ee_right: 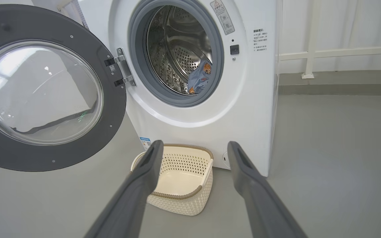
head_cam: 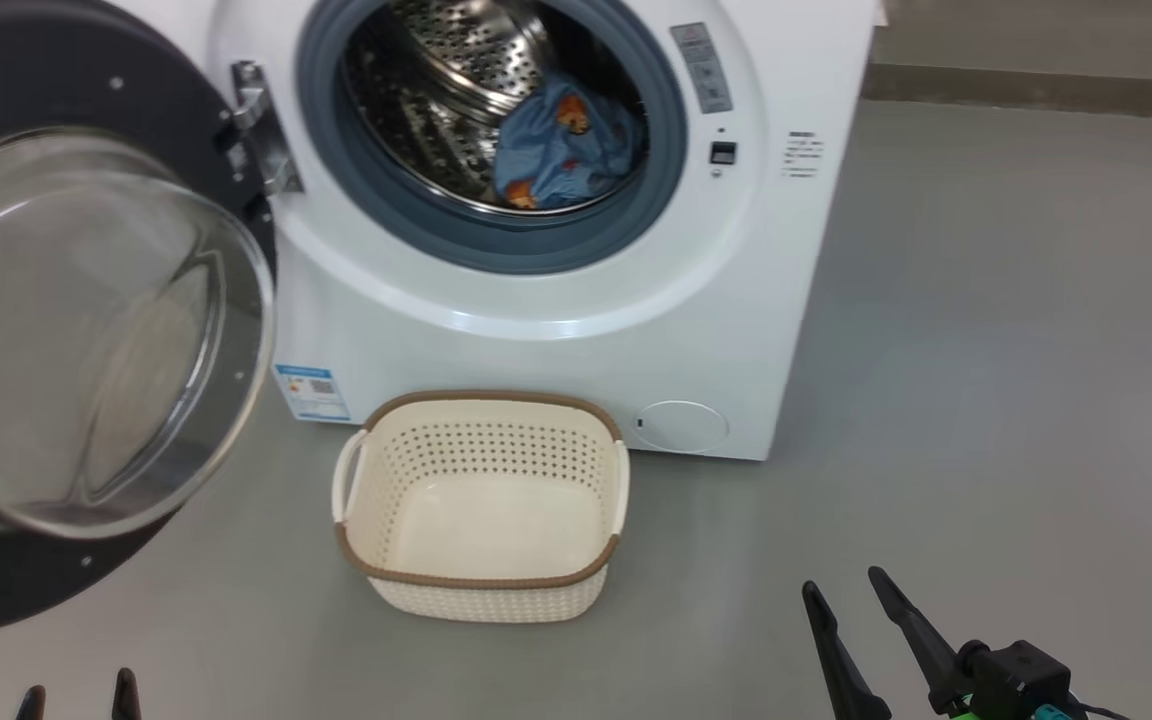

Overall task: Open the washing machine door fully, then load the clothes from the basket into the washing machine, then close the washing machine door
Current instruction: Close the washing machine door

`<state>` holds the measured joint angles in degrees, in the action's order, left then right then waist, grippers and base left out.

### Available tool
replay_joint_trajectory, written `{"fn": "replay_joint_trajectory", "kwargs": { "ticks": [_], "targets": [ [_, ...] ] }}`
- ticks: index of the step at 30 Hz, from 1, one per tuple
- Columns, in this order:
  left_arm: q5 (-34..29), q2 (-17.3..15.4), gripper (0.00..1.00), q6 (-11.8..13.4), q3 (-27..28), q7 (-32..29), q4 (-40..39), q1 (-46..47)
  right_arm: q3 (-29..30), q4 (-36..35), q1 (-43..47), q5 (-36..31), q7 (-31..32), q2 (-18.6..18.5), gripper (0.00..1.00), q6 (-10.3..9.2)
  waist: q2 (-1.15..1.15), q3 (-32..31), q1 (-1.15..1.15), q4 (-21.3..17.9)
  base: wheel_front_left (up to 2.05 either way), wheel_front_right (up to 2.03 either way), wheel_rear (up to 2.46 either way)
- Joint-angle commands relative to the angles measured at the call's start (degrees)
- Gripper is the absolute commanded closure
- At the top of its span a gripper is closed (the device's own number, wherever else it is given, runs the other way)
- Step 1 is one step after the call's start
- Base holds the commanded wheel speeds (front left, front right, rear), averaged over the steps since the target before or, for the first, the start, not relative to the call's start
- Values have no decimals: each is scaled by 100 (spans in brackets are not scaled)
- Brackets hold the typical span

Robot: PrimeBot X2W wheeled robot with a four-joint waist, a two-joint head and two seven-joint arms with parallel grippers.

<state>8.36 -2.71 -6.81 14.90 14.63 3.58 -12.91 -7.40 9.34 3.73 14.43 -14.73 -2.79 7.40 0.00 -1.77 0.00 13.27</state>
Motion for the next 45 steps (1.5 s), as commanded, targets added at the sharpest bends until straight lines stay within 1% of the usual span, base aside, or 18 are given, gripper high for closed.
{"fn": "replay_joint_trajectory", "kwargs": {
  "ticks": [1, 10, 22, 34, 45],
  "targets": [
    [-27, -34, 0, 31, 176, 37, -112, 219, -164, -118, -126, 32, -27, -9, 0, 9, 0, 9, 0, 270, 0, 0, 0],
    [-45, -28, 0, 64, 164, 37, -79, 224, -192, -66, -198, 64, -27, -9, 0, 9, 0, 3, 0, 885, 0, 0, 0],
    [-62, -25, 0, 83, 223, 37, 3, 226, -247, 10, -261, 40, -27, -9, 0, 9, 0, -44, 0, 1441, 0, 0, 0],
    [121, -20, 0, 192, 344, 37, -99, 137, -551, 202, -585, -20, -27, -9, 0, 9, 0, 106, 0, 1555, 0, 0, 0],
    [164, -18, 0, 190, 388, 37, -91, 164, -578, 277, -682, -7, -27, -9, 0, 9, 0, 172, 0, 1570, 0, 0, 0]
  ]
}}
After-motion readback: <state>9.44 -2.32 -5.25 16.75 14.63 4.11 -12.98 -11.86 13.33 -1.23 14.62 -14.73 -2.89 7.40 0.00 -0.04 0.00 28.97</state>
